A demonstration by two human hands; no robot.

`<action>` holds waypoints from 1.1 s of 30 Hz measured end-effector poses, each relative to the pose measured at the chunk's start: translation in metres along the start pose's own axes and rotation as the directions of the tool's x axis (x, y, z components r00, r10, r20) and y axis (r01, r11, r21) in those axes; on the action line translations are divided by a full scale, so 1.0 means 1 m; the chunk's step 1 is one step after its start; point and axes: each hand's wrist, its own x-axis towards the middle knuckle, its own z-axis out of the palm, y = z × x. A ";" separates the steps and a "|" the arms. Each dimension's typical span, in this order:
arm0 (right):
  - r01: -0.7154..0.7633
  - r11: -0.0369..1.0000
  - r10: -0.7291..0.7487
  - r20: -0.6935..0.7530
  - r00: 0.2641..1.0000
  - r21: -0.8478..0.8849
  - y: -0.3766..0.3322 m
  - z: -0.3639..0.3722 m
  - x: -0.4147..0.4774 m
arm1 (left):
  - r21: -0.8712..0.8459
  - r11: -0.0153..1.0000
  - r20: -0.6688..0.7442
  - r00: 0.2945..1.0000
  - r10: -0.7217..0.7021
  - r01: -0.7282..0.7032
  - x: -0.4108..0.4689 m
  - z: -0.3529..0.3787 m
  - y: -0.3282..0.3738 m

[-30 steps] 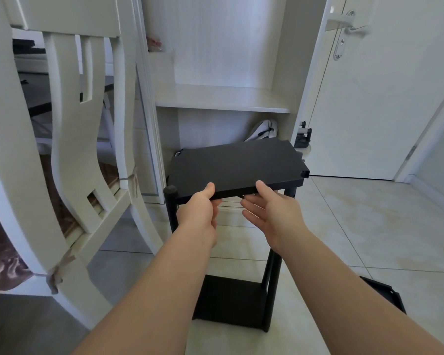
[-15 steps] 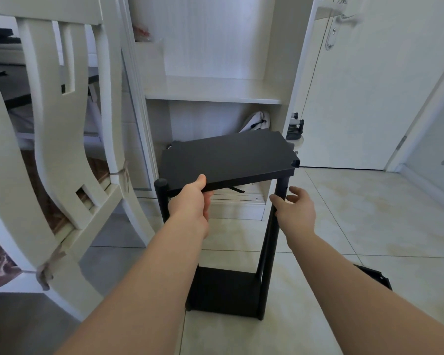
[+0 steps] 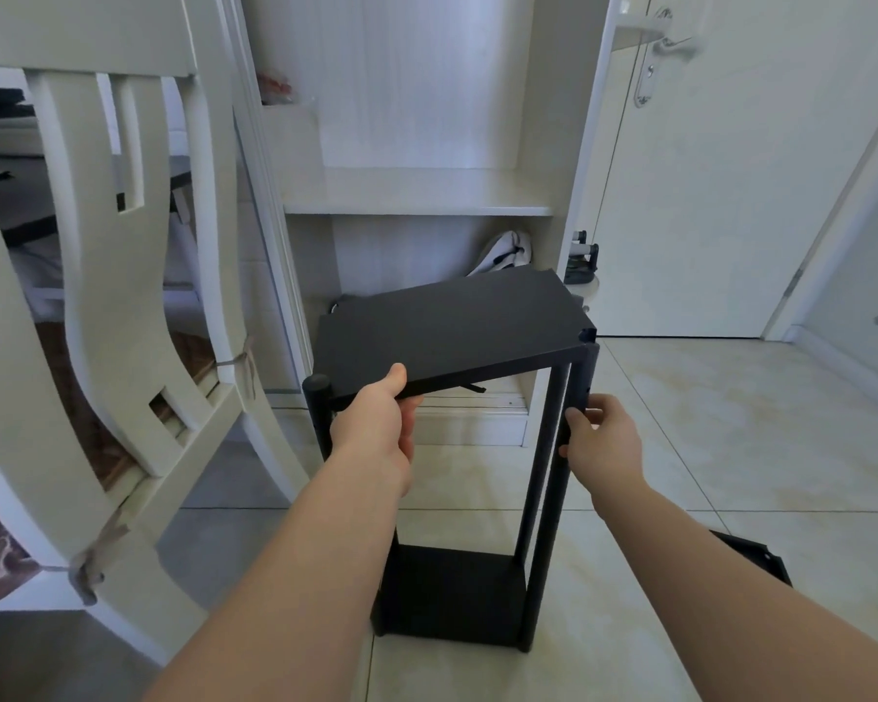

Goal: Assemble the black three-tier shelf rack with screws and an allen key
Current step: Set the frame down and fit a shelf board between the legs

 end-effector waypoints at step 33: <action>0.027 1.000 -0.027 0.008 1.000 -0.015 0.028 -0.042 0.003 | 0.217 0.976 0.012 0.999 -0.030 0.027 0.007 0.002 -0.012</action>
